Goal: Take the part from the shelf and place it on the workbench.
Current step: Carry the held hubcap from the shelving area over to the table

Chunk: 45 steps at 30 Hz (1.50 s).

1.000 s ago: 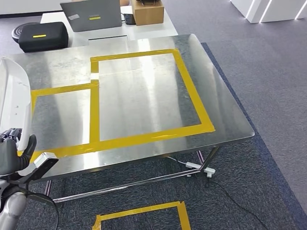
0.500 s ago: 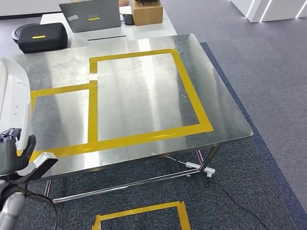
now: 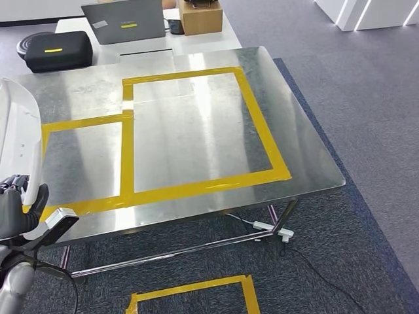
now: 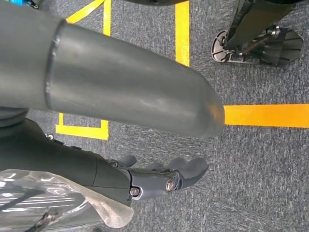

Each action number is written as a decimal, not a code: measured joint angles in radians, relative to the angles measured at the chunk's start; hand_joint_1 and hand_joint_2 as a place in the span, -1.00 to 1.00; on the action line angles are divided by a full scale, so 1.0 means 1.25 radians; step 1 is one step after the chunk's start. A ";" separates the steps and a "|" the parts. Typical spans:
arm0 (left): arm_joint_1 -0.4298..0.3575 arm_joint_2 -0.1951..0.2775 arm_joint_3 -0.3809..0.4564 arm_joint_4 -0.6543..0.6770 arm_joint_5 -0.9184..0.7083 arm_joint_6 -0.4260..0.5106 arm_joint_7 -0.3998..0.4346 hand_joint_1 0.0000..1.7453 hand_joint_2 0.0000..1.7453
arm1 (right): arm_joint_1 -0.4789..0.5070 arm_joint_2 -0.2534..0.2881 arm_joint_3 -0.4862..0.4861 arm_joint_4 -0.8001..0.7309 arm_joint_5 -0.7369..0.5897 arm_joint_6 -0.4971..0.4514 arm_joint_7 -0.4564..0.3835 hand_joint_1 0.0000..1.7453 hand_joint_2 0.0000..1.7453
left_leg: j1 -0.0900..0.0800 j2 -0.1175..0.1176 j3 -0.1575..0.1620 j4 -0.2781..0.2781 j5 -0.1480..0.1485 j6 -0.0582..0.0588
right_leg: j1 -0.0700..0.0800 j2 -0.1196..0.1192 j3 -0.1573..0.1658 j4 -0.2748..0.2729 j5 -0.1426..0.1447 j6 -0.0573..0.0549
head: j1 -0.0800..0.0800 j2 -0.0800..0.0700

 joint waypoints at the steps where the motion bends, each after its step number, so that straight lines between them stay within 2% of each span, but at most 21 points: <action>1: 0.000 0.000 0.000 0.000 0.000 0.000 0.000 1.00 1.00 | 0.000 0.000 0.000 0.000 0.000 0.000 0.000 -1.00 -1.00 | 0.000 0.000 0.000 0.000 0.000 0.000 | 0.000 0.000 0.000 0.000 0.000 0.000 | 0.000 0.000; 18: 0.000 0.000 0.000 0.000 0.000 0.000 0.000 1.00 1.00 | 0.000 0.000 0.002 0.000 0.000 0.000 0.000 -1.00 -1.00 | 0.000 0.000 0.000 0.000 0.000 0.000 | 0.000 0.000 0.000 0.000 0.000 0.000 | 0.000 0.000; 21: 0.000 0.002 0.000 0.000 0.000 -0.005 0.002 1.00 1.00 | -0.001 0.000 0.003 0.000 0.006 0.001 -0.001 -1.00 -1.00 | -0.003 -0.001 0.000 -0.001 -0.001 0.010 | -0.003 -0.003 0.004 -0.008 0.004 0.008 | -0.001 0.000; 23: 0.001 0.004 0.000 -0.003 0.000 -0.010 0.005 1.00 1.00 | -0.002 0.000 0.005 0.000 0.013 0.002 -0.002 -1.00 -1.00 | 0.000 -0.002 0.011 -0.021 0.006 0.019 | -0.004 0.005 0.002 -0.004 -0.002 0.014 | 0.000 0.000; 24: 0.001 0.004 0.000 -0.005 -0.001 -0.011 0.006 1.00 1.00 | -0.002 0.000 0.006 0.000 0.015 0.003 -0.003 -1.00 -1.00 | 0.002 -0.003 0.017 -0.031 0.011 0.022 | -0.004 0.014 -0.008 0.016 -0.016 0.014 | 0.002 0.000; 25: 0.001 0.003 -0.001 -0.007 -0.002 -0.012 0.008 1.00 1.00 | -0.002 -0.001 0.006 0.000 0.016 0.003 -0.004 -1.00 -1.00 | 0.004 -0.004 0.021 -0.037 0.014 0.024 | -0.004 0.025 -0.027 0.054 -0.037 0.014 | 0.004 0.000; 27: 0.001 0.001 -0.002 -0.007 -0.004 -0.014 0.009 1.00 1.00 | -0.001 -0.002 0.006 0.000 0.016 0.003 -0.004 -1.00 -1.00 | 0.004 -0.006 0.023 -0.039 0.015 0.025 | -0.005 0.037 -0.084 0.163 -0.083 0.015 | 0.007 0.000; 28: 0.002 0.000 -0.002 -0.007 -0.004 -0.015 0.010 1.00 1.00 | 0.000 -0.002 0.007 0.000 0.016 0.004 -0.004 -1.00 -1.00 | 0.005 -0.008 0.023 -0.039 0.014 0.025 | -0.005 0.038 -0.107 0.203 -0.092 0.017 | 0.007 0.000; 29: 0.003 -0.002 -0.003 -0.007 -0.004 -0.015 0.010 1.00 1.00 | 0.002 -0.003 0.007 0.000 0.016 0.004 -0.004 -1.00 -1.00 | 0.005 -0.011 0.023 -0.038 0.013 0.023 | -0.007 0.038 -0.117 0.214 -0.084 0.019 | 0.007 0.000; 30: 0.003 -0.003 -0.003 -0.007 -0.005 -0.015 0.010 1.00 1.00 | 0.003 -0.003 0.008 0.000 0.016 0.004 -0.004 -1.00 -1.00 | 0.007 -0.014 0.023 -0.035 0.011 0.020 | -0.010 0.038 -0.110 0.190 -0.061 0.021 | 0.007 0.000; 31: 0.003 -0.004 -0.004 -0.007 -0.005 -0.016 0.011 1.00 1.00 | 0.003 -0.003 0.008 0.000 0.016 0.004 -0.004 -1.00 -1.00 | 0.009 -0.017 0.023 -0.031 0.008 0.015 | -0.013 0.038 -0.088 0.139 -0.028 0.024 | 0.007 0.000; 32: 0.003 -0.005 -0.004 -0.007 -0.005 -0.016 0.011 1.00 1.00 | 0.003 -0.004 0.009 0.000 0.016 0.004 -0.004 -1.00 -1.00 | 0.010 -0.019 0.022 -0.025 0.004 0.008 | -0.016 0.041 -0.064 0.086 -0.005 0.027 | 0.008 0.000; 33: 0.003 -0.005 -0.004 -0.007 -0.005 -0.016 0.011 1.00 1.00 | 0.002 -0.004 0.010 0.000 0.016 0.004 -0.004 -1.00 -1.00 | 0.010 -0.022 0.020 -0.017 0.000 0.002 | -0.017 0.044 -0.043 0.044 0.009 0.025 | 0.009 0.000; 34: 0.003 -0.005 -0.005 -0.008 -0.005 -0.016 0.011 1.00 1.00 | 0.002 -0.004 0.011 0.000 0.016 0.004 -0.004 -1.00 -1.00 | 0.009 -0.023 0.017 -0.011 -0.003 -0.005 | -0.017 0.047 -0.030 0.022 0.014 0.021 | 0.009 0.000; 38: 0.003 -0.004 -0.006 -0.009 -0.005 -0.016 0.012 1.00 1.00 | 0.001 -0.004 0.014 0.000 0.016 0.004 -0.004 -1.00 -1.00 | 0.011 -0.025 0.013 -0.001 -0.009 -0.020 | -0.015 0.045 -0.027 0.021 0.012 -0.005 | 0.009 0.000; 40: 0.003 -0.003 -0.006 -0.009 -0.005 -0.016 0.012 1.00 1.00 | 0.002 -0.004 0.015 0.000 0.016 0.004 -0.004 -1.00 -1.00 | 0.013 -0.021 -0.010 0.055 -0.043 -0.024 | -0.016 0.043 -0.026 0.019 0.013 -0.014 | 0.008 0.000; 42: 0.003 -0.003 -0.006 -0.009 -0.005 -0.016 0.012 1.00 1.00 | 0.002 -0.004 0.016 0.000 0.016 0.004 -0.004 -1.00 -1.00 | 0.012 -0.019 -0.059 0.164 -0.094 -0.026 | -0.013 0.040 -0.025 0.020 0.012 -0.019 | 0.008 0.000; 43: 0.004 -0.003 -0.006 -0.009 -0.005 -0.016 0.012 1.00 1.00 | 0.002 -0.004 0.017 0.000 0.016 0.004 -0.004 -1.00 -1.00 | 0.012 -0.019 -0.080 0.209 -0.109 -0.026 | -0.012 0.039 -0.025 0.020 0.011 -0.020 | 0.008 0.000; 44: 0.005 -0.003 -0.007 -0.009 -0.005 -0.016 0.012 1.00 1.00 | 0.003 -0.004 0.017 0.000 0.016 0.004 -0.004 -1.00 -1.00 | 0.012 -0.019 -0.092 0.232 -0.111 -0.025 | -0.010 0.038 -0.025 0.020 0.010 -0.020 | 0.008 0.000; 45: 0.005 -0.003 -0.007 -0.009 -0.005 -0.016 0.012 1.00 1.00 | 0.003 -0.004 0.018 0.000 0.016 0.004 -0.004 -1.00 -1.00 | 0.012 -0.019 -0.089 0.224 -0.096 -0.022 | -0.009 0.037 -0.023 0.020 0.010 -0.021 | 0.008 0.000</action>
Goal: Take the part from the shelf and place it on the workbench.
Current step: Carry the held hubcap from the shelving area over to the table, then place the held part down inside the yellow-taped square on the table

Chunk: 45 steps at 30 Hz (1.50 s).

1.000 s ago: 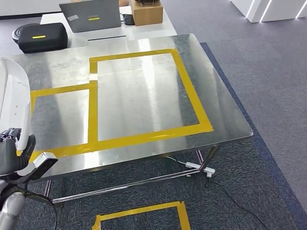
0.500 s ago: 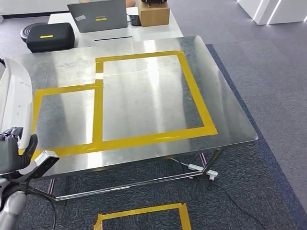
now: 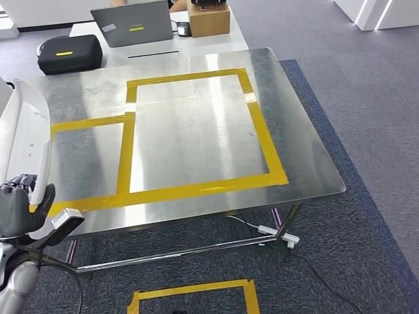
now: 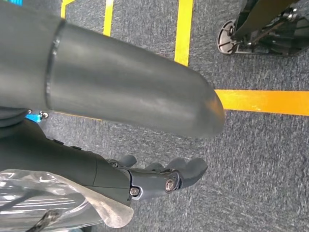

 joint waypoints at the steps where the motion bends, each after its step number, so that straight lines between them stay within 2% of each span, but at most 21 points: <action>1: 0.000 0.000 0.000 0.000 0.000 0.000 0.000 1.00 1.00 | 0.000 0.000 0.000 0.000 0.000 0.000 0.000 -1.00 -1.00 | -0.001 0.000 0.019 -0.042 0.030 0.004 | 0.001 0.000 0.002 0.000 -0.001 0.000 | 0.000 0.000; 2: 0.000 0.001 0.000 0.000 0.000 0.000 0.000 1.00 1.00 | -0.001 0.000 0.001 0.000 0.000 0.000 0.000 -1.00 -1.00 | -0.002 0.002 0.045 -0.099 0.060 0.009 | 0.002 -0.001 0.005 0.000 -0.003 0.001 | 0.000 0.000; 3: 0.000 0.001 0.000 0.000 0.000 0.000 0.000 1.00 1.00 | -0.001 0.000 0.001 0.000 0.000 0.000 0.000 -1.00 -1.00 | -0.004 0.003 0.071 -0.152 0.080 0.014 | 0.003 -0.001 0.007 0.000 -0.004 0.002 | 0.000 0.000; 4: -0.001 0.001 0.000 -0.001 0.000 0.000 0.000 1.00 1.00 | -0.002 0.000 0.001 0.000 0.000 0.000 -0.001 -1.00 -1.00 | -0.007 0.005 0.090 -0.194 0.091 0.017 | 0.004 -0.001 0.007 0.000 -0.005 0.005 | 0.000 0.000; 7: -0.001 0.001 0.000 -0.002 0.000 0.000 0.000 1.00 1.00 | -0.002 0.000 0.002 0.000 0.000 0.000 -0.001 -1.00 -1.00 | -0.011 0.005 0.098 -0.222 0.086 0.021 | 0.005 -0.003 0.005 -0.004 -0.004 0.018 | 0.000 0.000; 9: 0.000 0.001 0.001 -0.003 0.000 0.000 0.000 1.00 1.00 | -0.002 0.000 0.002 0.000 0.000 0.000 -0.001 -1.00 -1.00 | -0.009 0.005 0.100 -0.228 0.089 0.027 | 0.005 -0.003 -0.001 0.006 -0.015 0.026 | 0.002 0.000; 10: -0.001 0.001 0.001 -0.004 0.000 0.000 0.000 1.00 1.00 | -0.002 0.000 0.002 0.000 0.000 0.000 -0.001 -1.00 -1.00 | -0.007 0.005 0.102 -0.231 0.090 0.031 | 0.005 -0.002 -0.015 0.033 -0.032 0.028 | 0.003 0.000; 11: -0.001 0.000 0.000 -0.004 0.000 0.000 0.000 1.00 1.00 | -0.002 -0.001 0.002 0.000 0.000 0.000 -0.001 -1.00 -1.00 | -0.007 0.006 0.103 -0.232 0.091 0.035 | 0.004 -0.001 -0.038 0.077 -0.055 0.030 | 0.004 0.000; 13: -0.001 -0.001 0.000 -0.004 0.000 0.000 0.000 1.00 1.00 | -0.002 -0.001 0.003 0.000 0.000 0.000 -0.001 -1.00 -1.00 | -0.010 0.006 0.102 -0.232 0.090 0.039 | 0.005 0.000 -0.094 0.186 -0.098 0.031 | 0.005 0.000; 14: 0.000 -0.001 0.000 -0.004 0.000 0.000 0.000 1.00 1.00 | -0.001 -0.001 0.003 0.000 0.000 0.000 -0.001 -1.00 -1.00 | -0.012 0.006 0.103 -0.232 0.089 0.040 | 0.005 0.000 -0.112 0.219 -0.102 0.031 | 0.005 0.000; 15: 0.000 -0.002 -0.001 -0.004 0.000 0.000 0.000 1.00 1.00 | -0.001 -0.001 0.003 0.000 0.000 0.000 -0.001 -1.00 -1.00 | -0.013 0.005 0.103 -0.232 0.089 0.041 | 0.005 0.000 -0.116 0.221 -0.091 0.030 | 0.006 0.000; 16: 0.000 -0.002 -0.001 -0.004 0.000 0.000 0.000 1.00 1.00 | -0.001 -0.001 0.003 0.000 0.000 0.000 -0.001 -1.00 -1.00 | -0.014 0.004 0.105 -0.232 0.089 0.041 | 0.006 0.000 -0.104 0.189 -0.066 0.028 | 0.006 0.000; 18: 0.000 -0.003 -0.001 -0.004 0.000 0.000 0.000 1.00 1.00 | -0.001 -0.002 0.003 0.000 0.000 0.000 -0.001 -1.00 -1.00 | -0.016 0.001 0.107 -0.231 0.087 0.040 | 0.008 0.002 -0.053 0.077 -0.010 0.020 | 0.005 0.000; 19: 0.000 -0.003 -0.001 -0.004 0.000 0.000 0.000 1.00 1.00 | -0.002 -0.003 0.003 0.000 0.000 0.000 -0.001 -1.00 -1.00 | -0.018 0.001 0.106 -0.230 0.086 0.038 | 0.009 0.002 -0.030 0.031 0.005 0.016 | 0.005 0.000; 21: 0.000 -0.003 -0.001 -0.004 -0.001 -0.002 0.001 1.00 1.00 | -0.003 -0.003 0.003 0.000 0.000 0.000 -0.002 -1.00 -1.00 | -0.020 0.000 0.103 -0.228 0.086 0.035 | 0.011 0.003 -0.011 -0.004 0.009 0.014 | 0.004 0.000; 24: 0.000 -0.003 -0.001 -0.004 -0.008 -0.012 0.010 1.00 1.00 | -0.002 -0.003 0.003 0.000 0.000 0.005 -0.004 -1.00 -1.00 | -0.019 0.000 0.103 -0.227 0.086 0.038 | 0.011 0.004 -0.010 -0.008 0.012 0.017 | 0.004 0.000; 34: -0.006 -0.003 -0.002 -0.003 -0.038 -0.026 0.037 1.00 1.00 | -0.002 -0.004 0.003 0.000 -0.002 0.013 -0.006 -1.00 -1.00 | -0.017 0.000 0.106 -0.234 0.090 0.028 | 0.013 0.003 -0.010 -0.007 0.010 0.011 | 0.004 0.000; 45: -0.032 -0.001 -0.007 0.022 -0.057 -0.029 0.048 1.00 1.00 | -0.003 -0.004 0.004 0.000 0.007 0.013 -0.004 -1.00 -1.00 | -0.019 0.000 0.105 -0.233 0.089 0.027 | 0.011 0.003 -0.009 -0.007 0.010 0.011 | 0.004 0.000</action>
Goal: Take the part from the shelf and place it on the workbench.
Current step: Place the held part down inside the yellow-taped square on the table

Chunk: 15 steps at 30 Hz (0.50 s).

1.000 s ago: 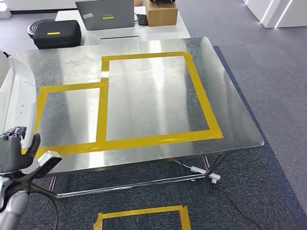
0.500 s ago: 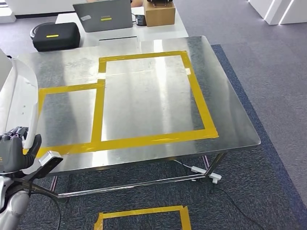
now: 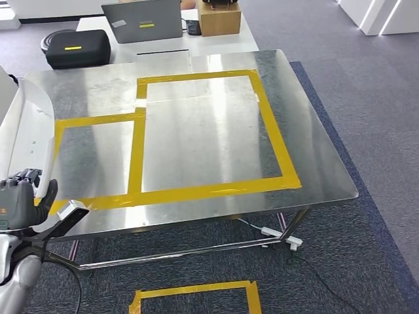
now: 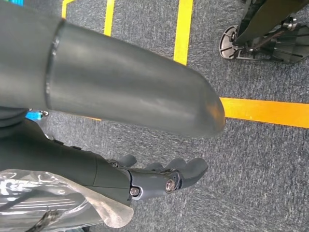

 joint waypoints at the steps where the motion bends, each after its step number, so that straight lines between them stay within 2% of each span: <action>1: -0.002 0.000 0.000 0.002 0.000 0.000 0.000 1.00 1.00 | 0.000 0.000 0.000 0.000 0.001 -0.001 0.000 -1.00 -1.00 | 0.000 0.000 0.000 0.000 0.000 0.000 | 0.000 0.000 0.000 0.000 0.000 0.000 | 0.000 0.000; 15: -0.006 0.000 -0.002 0.011 0.000 0.000 0.003 1.00 1.00 | 0.000 0.000 0.005 0.000 0.002 -0.002 0.001 -1.00 -1.00 | -0.001 0.000 0.000 0.001 0.000 0.000 | 0.000 0.000 0.000 0.000 0.000 0.000 | 0.000 0.000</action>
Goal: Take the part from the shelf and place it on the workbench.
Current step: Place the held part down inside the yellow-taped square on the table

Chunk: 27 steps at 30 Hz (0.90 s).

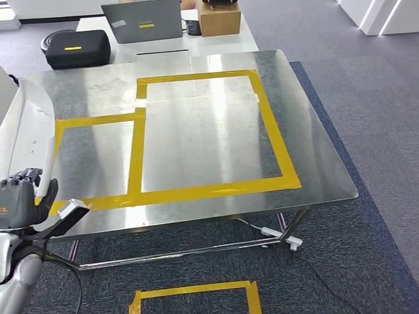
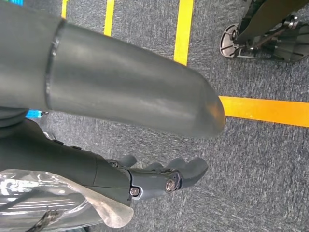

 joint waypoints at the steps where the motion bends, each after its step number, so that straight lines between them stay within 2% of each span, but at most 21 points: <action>1: 0.000 0.000 0.000 0.000 0.000 0.000 0.000 1.00 1.00 | 0.000 0.000 0.000 0.000 0.000 0.000 0.000 -1.00 -1.00 | 0.000 0.000 0.000 0.000 0.000 0.000 | 0.000 0.000 0.000 0.000 0.000 0.000 | 0.000 0.000; 27: -0.002 0.000 -0.005 0.006 0.000 0.000 0.000 1.00 1.00 | 0.000 0.000 0.006 0.000 0.000 0.000 0.000 -1.00 -1.00 | 0.000 0.000 0.000 0.000 0.000 0.000 | 0.000 0.000 0.000 0.000 0.000 0.000 | 0.000 0.000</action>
